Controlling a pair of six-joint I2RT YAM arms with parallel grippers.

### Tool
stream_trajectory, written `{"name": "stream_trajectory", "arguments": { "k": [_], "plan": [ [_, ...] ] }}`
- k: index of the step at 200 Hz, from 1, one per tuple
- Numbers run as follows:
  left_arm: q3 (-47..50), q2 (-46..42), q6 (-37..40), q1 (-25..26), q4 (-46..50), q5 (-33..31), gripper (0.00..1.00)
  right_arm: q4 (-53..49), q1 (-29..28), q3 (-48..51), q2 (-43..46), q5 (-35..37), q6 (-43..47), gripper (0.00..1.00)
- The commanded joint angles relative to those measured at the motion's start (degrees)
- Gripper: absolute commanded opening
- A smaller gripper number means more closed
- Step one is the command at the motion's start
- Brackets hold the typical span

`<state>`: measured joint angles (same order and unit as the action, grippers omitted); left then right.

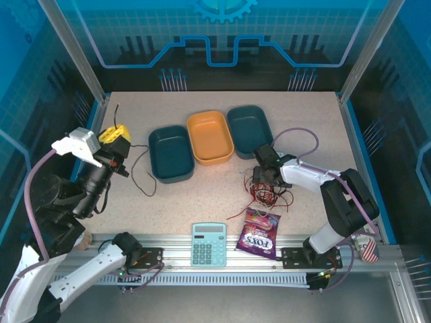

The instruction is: Untangle the cables

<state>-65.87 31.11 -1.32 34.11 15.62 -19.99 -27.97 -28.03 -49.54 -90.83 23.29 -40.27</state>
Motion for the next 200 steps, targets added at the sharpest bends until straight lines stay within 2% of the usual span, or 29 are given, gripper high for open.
{"name": "stream_trajectory", "arguments": {
  "k": [1,35,62,87,124,150,200],
  "plan": [
    [-1.0,-1.0,1.8,-0.5,-2.7,-3.4,0.00,-0.8,0.7,0.5,1.8,-1.3,0.5,0.96],
    [-3.8,1.1,3.4,-0.4,-2.8,-5.0,0.00,-1.4,0.4,-0.5,5.2,-3.1,2.7,0.95],
    [-7.0,4.7,5.8,-0.5,-3.4,-6.9,0.00,-2.7,-0.3,-3.4,9.1,-2.9,3.9,1.00],
    [-8.7,8.7,8.1,-0.5,-5.2,-7.4,0.00,-4.1,-0.5,-4.5,12.4,-3.2,5.0,1.00],
    [-10.5,14.9,11.7,-0.6,-7.8,-7.6,0.00,-7.7,-0.6,-6.0,16.1,-0.8,5.7,1.00],
    [-12.3,19.9,14.6,-1.4,-8.1,-10.3,0.00,-10.0,-0.7,-6.9,18.5,1.3,6.1,1.00],
    [-12.4,24.4,11.6,-6.5,-9.0,-5.8,0.00,-9.9,-1.0,-6.0,23.2,1.1,8.3,1.00]
  ]
}}
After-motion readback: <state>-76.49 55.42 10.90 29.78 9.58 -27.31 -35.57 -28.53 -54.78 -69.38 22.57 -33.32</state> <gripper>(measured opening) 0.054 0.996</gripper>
